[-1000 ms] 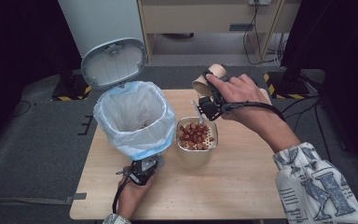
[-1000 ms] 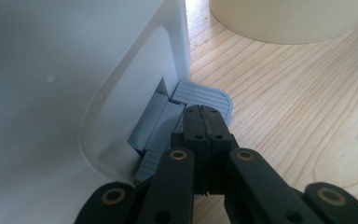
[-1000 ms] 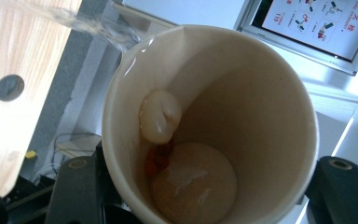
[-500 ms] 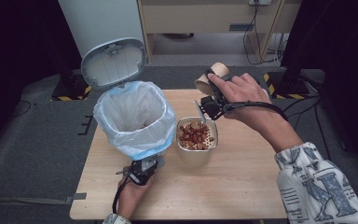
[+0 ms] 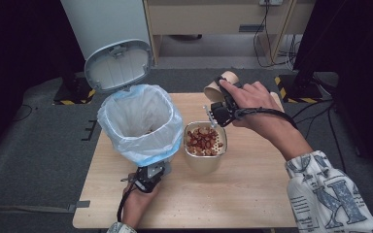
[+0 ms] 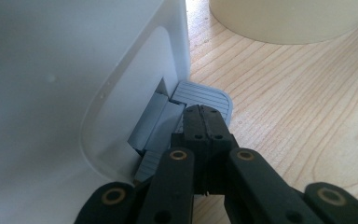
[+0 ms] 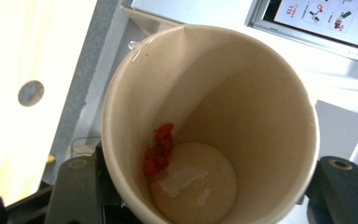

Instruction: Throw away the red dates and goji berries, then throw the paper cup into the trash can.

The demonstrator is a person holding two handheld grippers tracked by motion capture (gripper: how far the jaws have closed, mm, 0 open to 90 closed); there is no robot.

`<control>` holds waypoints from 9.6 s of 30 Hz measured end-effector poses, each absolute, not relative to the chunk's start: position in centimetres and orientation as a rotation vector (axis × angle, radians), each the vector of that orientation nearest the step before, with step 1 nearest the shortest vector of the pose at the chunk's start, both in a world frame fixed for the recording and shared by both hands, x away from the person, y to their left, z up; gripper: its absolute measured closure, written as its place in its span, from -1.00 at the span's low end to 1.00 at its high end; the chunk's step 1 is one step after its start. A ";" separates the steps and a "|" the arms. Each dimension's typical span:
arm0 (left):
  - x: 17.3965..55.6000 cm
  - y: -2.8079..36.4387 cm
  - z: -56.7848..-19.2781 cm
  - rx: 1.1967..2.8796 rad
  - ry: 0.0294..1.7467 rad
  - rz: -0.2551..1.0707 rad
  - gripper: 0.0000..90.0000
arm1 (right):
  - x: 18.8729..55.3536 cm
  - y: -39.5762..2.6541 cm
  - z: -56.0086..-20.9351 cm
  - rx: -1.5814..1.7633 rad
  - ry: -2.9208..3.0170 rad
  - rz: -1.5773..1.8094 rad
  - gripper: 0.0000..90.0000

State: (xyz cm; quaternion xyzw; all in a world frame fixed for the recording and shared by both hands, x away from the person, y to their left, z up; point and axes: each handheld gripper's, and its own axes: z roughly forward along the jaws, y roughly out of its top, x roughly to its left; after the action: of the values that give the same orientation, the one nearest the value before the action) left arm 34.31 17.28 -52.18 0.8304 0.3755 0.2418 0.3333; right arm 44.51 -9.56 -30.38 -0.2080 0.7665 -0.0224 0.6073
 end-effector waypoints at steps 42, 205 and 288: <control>34.3 17.3 -52.2 2.154 0.983 0.621 0.99 | 46.6 -12.7 -33.6 -0.088 2.048 0.459 -0.18; 34.3 17.3 -52.2 2.168 0.985 0.620 0.99 | 47.7 -25.8 -35.1 0.823 2.480 1.346 -0.20; 34.2 17.2 -52.2 2.178 0.963 0.643 0.99 | 49.9 -0.8 -25.8 0.712 2.499 1.474 -0.23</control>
State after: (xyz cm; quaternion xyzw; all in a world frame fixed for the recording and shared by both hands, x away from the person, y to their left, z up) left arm 34.22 17.22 -52.20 0.8331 0.3685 0.2460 0.3312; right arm 49.91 -0.81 -25.83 0.2375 0.8340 0.4921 0.0771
